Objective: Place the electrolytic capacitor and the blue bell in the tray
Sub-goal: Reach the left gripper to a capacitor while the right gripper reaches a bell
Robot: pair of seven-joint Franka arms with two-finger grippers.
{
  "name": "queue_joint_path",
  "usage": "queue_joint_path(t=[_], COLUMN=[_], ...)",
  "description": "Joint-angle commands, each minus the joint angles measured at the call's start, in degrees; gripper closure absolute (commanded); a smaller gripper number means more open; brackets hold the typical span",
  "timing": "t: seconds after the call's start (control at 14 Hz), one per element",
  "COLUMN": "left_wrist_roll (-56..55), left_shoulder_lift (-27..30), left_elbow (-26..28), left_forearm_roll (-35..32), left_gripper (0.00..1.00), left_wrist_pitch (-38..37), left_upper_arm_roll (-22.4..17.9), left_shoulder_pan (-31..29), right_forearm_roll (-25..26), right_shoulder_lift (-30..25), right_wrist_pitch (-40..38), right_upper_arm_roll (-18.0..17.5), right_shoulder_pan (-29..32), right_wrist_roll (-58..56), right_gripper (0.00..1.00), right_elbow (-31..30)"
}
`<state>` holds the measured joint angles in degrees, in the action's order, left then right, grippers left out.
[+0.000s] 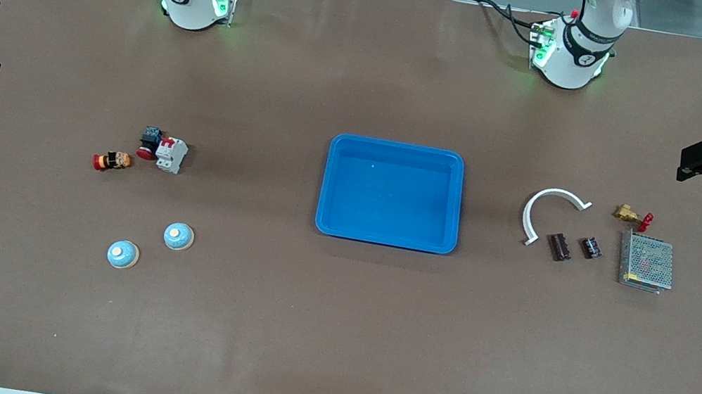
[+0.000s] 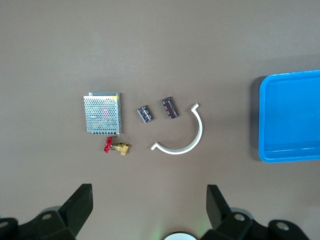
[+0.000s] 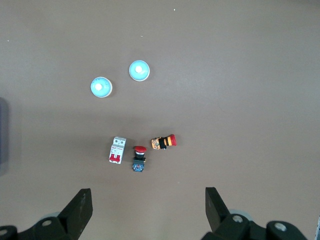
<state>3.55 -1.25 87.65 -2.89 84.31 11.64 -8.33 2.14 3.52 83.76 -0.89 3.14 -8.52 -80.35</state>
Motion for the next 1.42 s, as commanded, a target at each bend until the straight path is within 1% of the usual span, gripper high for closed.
queue_joint_path(t=[0.0, 0.21, 0.43, 0.57, 0.78, 0.93, 1.0, 1.21, 1.35], left_wrist_roll=[-0.74, -0.65, -1.44, -2.15, -2.93, -5.56, -6.44, -6.72, -6.98], left_shoulder_lift=[0.02, -0.24, -2.61, -2.71, -2.53, -2.53, -2.53, -2.7, -2.8], left_elbow=[-0.63, -0.81, -1.6, 0.15, 5.59, 9.28, 11.21, 18.85, 22.82], left_forearm_roll=[-0.27, -0.88, -0.19, -0.1, -0.1, -0.1, -0.1, -0.1, -0.1], left_gripper=[0.0, 0.0, 0.0, 0.0, 0.0, 0.0, 0.0, 0.0, 0.0], left_wrist_pitch=[-0.29, -0.29, -0.03, 3.21, 9.89, 13.67, 15.86, 25.78, 30.63], left_upper_arm_roll=[0.22, 0.22, 0.22, 0.22, 0.14, 0.22, 0.22, 0.14, 0.14], left_shoulder_pan=[-0.2, 0.06, -0.29, -0.46, -0.81, -0.81, -0.81, -0.81, -1.08], right_forearm_roll=[0.06, 0.06, -0.12, -0.29, -0.47, -2.92, -3.11, -3.02, -5.9], right_shoulder_lift=[-0.62, -0.62, -0.62, -0.54, -0.45, -0.36, -0.36, 0.08, 2.1], right_wrist_pitch=[-0.44, -0.44, -0.53, -0.53, 0.0, 0.09, 0.18, 0.88, 5.34], right_upper_arm_roll=[-0.69, -0.6, -0.6, -0.6, -0.69, -0.6, -0.69, -0.95, -0.95], right_shoulder_pan=[0.73, 0.73, 0.9, 1.69, 1.61, 1.61, 1.61, 0.12, -1.37], right_wrist_roll=[0.7, 0.7, 0.35, 0.52, 0.7, 0.17, 0.6, 0.79, 0.17], right_gripper=[0.0, 0.0, 0.0, 0.0, 0.0, 0.0, 0.0, 0.0, 0.0], right_elbow=[0.19, 0.19, 0.1, 0.1, 0.19, 0.1, 0.1, 0.1, -0.16])
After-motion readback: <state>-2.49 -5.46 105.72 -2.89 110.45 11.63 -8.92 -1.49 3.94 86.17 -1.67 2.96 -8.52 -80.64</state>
